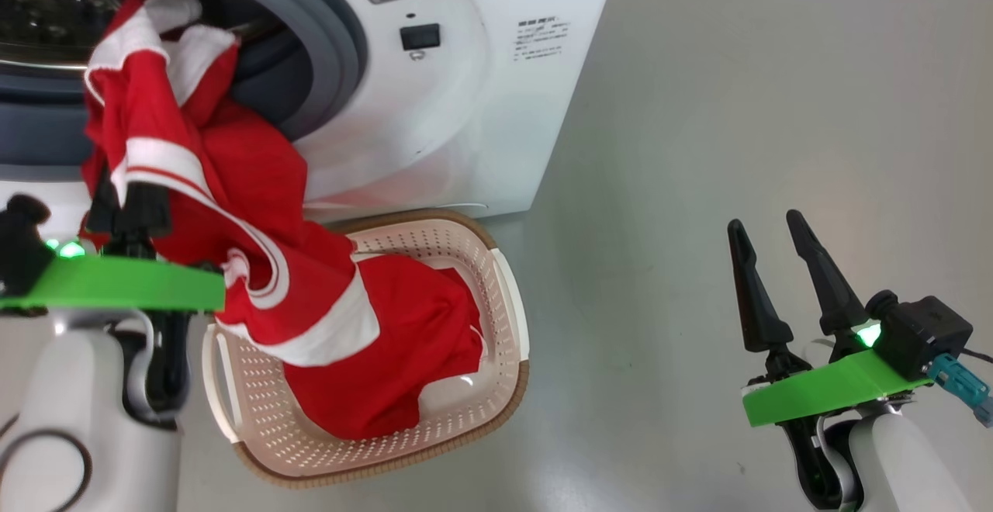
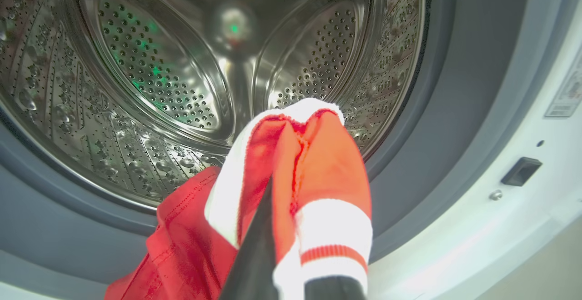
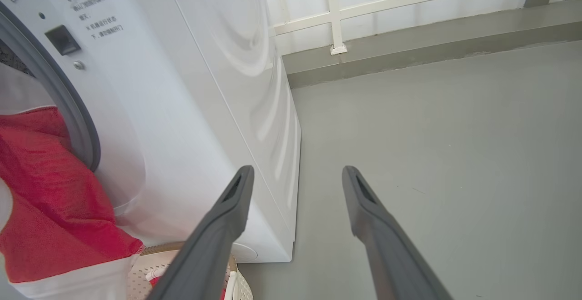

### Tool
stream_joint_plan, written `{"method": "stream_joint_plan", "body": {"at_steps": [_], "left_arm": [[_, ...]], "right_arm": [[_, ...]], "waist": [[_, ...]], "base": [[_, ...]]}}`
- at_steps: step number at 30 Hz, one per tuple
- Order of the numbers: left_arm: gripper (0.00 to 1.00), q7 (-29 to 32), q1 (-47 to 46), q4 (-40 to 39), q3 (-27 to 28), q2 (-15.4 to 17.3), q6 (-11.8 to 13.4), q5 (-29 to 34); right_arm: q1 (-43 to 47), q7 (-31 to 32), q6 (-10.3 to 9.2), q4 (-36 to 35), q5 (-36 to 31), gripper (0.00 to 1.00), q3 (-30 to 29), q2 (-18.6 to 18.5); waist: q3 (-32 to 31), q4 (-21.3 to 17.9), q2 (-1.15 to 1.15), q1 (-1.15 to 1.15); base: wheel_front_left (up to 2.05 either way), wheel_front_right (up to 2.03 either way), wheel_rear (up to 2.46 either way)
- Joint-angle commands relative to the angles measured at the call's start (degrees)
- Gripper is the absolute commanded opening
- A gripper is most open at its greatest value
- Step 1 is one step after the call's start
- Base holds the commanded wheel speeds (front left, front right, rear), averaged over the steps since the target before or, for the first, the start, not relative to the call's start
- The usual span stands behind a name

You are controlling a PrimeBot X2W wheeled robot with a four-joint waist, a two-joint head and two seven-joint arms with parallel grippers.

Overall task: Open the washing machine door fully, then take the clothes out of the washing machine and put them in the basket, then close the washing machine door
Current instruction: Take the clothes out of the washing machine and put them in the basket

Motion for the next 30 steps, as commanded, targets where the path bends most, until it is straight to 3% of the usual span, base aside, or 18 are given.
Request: {"method": "stream_joint_plan", "body": {"at_steps": [1,30], "left_arm": [[0.00,-0.28,2.44,-3.70,1.94,1.57,-0.32,-0.37],[0.00,-0.28,23.48,-30.91,6.01,-2.61,-0.32,0.24]], "right_arm": [[1.21,-0.36,0.37,-1.17,-0.54,1.00,1.04,-0.06],[3.89,-0.36,0.37,-0.85,-0.73,1.00,0.50,-0.06]], "waist": [[-0.72,0.66,0.00,0.00],[-4.87,1.46,0.00,0.00]], "base": [[0.00,0.00,0.00],[0.00,0.00,0.00]]}}
